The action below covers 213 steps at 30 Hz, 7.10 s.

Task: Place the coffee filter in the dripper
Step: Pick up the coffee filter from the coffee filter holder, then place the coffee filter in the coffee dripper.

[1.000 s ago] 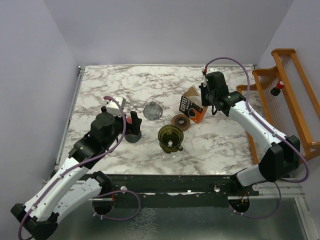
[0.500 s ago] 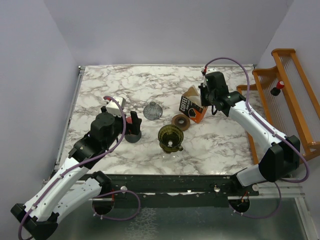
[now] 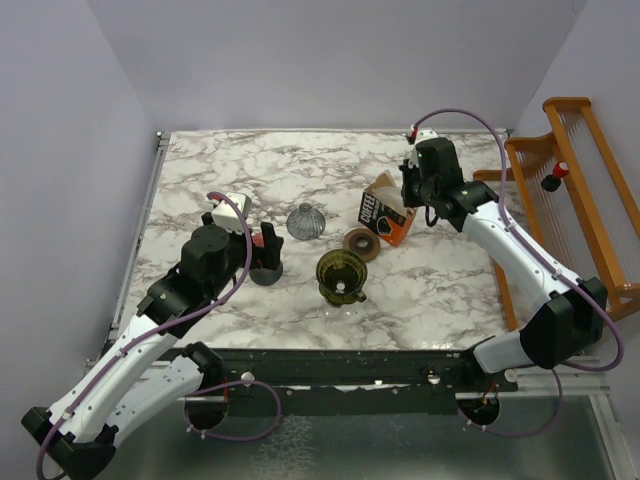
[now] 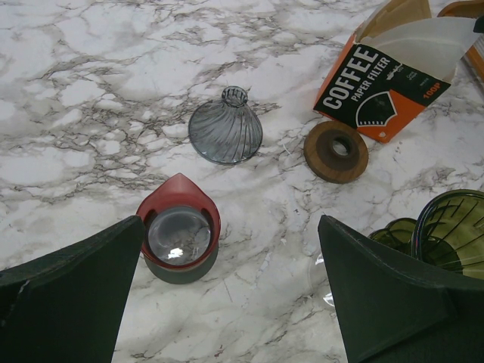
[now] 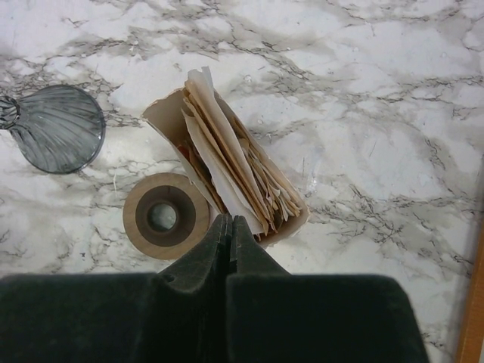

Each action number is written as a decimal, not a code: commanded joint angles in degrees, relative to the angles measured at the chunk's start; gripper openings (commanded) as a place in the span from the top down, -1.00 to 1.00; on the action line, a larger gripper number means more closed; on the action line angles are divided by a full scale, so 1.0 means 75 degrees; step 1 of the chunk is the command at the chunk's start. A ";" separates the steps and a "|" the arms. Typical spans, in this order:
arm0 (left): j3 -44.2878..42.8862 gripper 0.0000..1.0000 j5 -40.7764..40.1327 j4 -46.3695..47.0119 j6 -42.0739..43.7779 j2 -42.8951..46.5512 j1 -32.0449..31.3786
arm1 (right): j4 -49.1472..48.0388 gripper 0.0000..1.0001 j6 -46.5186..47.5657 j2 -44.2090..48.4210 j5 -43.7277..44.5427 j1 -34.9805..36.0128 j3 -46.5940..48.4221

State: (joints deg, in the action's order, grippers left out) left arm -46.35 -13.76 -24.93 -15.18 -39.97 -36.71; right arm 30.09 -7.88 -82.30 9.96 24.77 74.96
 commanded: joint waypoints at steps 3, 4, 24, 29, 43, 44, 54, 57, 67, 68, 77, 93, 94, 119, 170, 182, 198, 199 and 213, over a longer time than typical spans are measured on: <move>0.0071 -0.97 -0.0134 0.0066 0.0067 0.0061 0.0043 | 0.0214 0.99 0.0008 0.0205 -0.0159 -0.0034 0.0308; 0.0074 -0.97 -0.0134 0.0066 0.0077 0.0047 0.0046 | 0.0215 0.99 0.0008 0.0231 -0.0177 -0.0032 0.0340; 0.0048 -0.97 -0.0035 0.0077 0.0010 -0.0045 0.0043 | 0.0472 0.99 -0.0174 0.0891 -0.1186 -0.0033 0.1226; -0.0372 -0.97 0.0181 0.0101 -0.0057 -0.0314 0.0043 | 0.0440 0.99 -0.0303 0.1014 -0.1882 -0.0033 0.1517; -0.1074 -0.97 0.2168 0.1253 -0.1513 -0.0778 0.0045 | -0.0570 0.99 -0.1269 0.1333 -0.4634 -0.0023 0.2058; -0.1065 -0.97 0.2352 0.1408 -0.1682 -0.0787 0.0045 | -0.0681 0.99 -0.1366 0.1340 -0.4816 -0.0022 0.2088; -0.0290 -0.97 0.3845 0.3774 -0.3813 -0.0721 0.0043 | -0.1974 0.99 -0.2481 0.1203 -0.6088 0.0127 0.2078; -0.0034 -0.97 0.4084 0.4371 -0.4402 -0.0730 0.0046 | -0.2372 0.99 -0.2724 0.1155 -0.6139 0.0334 0.2061; 0.0749 -0.97 0.4329 0.6515 -0.5813 -0.0650 0.0043 | -0.3321 0.99 -0.3446 0.0984 -0.6051 0.1198 0.2123; 0.0799 -0.97 0.4330 0.6677 -0.5898 -0.0632 0.0044 | -0.3404 0.99 -0.3509 0.0980 -0.6024 0.1276 0.2132; 0.1230 -0.97 0.4178 0.7888 -0.6500 -0.0527 0.0043 | -0.3837 0.99 -0.3865 0.0884 -0.5910 0.1991 0.2352; 0.1422 -0.62 0.4119 0.9321 -0.7034 -0.0544 0.0043 | -0.4204 0.99 -0.4168 0.1534 -0.5411 0.2205 0.1621; 0.1428 -0.56 0.4128 0.9329 -0.7035 -0.0546 0.0046 | -0.4189 0.99 -0.4162 0.1575 -0.5351 0.2205 0.1574; 0.1474 1.00 0.4659 0.8945 -0.6623 -0.0713 0.0043 | -0.2569 0.47 -0.3027 0.2594 -0.4434 0.2205 0.0842; -0.1273 1.00 0.8851 0.1625 -0.0536 -0.1626 0.0044 | 0.0343 0.30 0.0596 0.1206 -0.7738 0.2660 0.1135; -0.1097 0.05 0.8200 0.1542 -0.0523 -0.1397 0.0043 | 0.0227 0.99 0.0783 0.1711 -0.7228 0.2755 0.0914; 0.0145 -0.16 0.8342 0.4104 -0.2195 -0.0705 0.0043 | -0.2690 0.99 -0.1537 0.2487 -0.7036 0.2755 -0.0403; 0.0159 -0.09 0.8364 0.4143 -0.2224 -0.0736 0.0043 | -0.2816 0.99 -0.1630 0.2507 -0.6988 0.2755 -0.0453; 0.0131 1.00 0.8695 0.4302 -0.2289 -0.0746 0.0043 | -0.2973 0.99 -0.1785 0.2653 -0.6717 0.2761 -0.0583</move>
State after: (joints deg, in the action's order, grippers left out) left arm -45.93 48.77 5.65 -32.34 -45.98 -36.49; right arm 9.80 -20.47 -63.44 -41.76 45.06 71.24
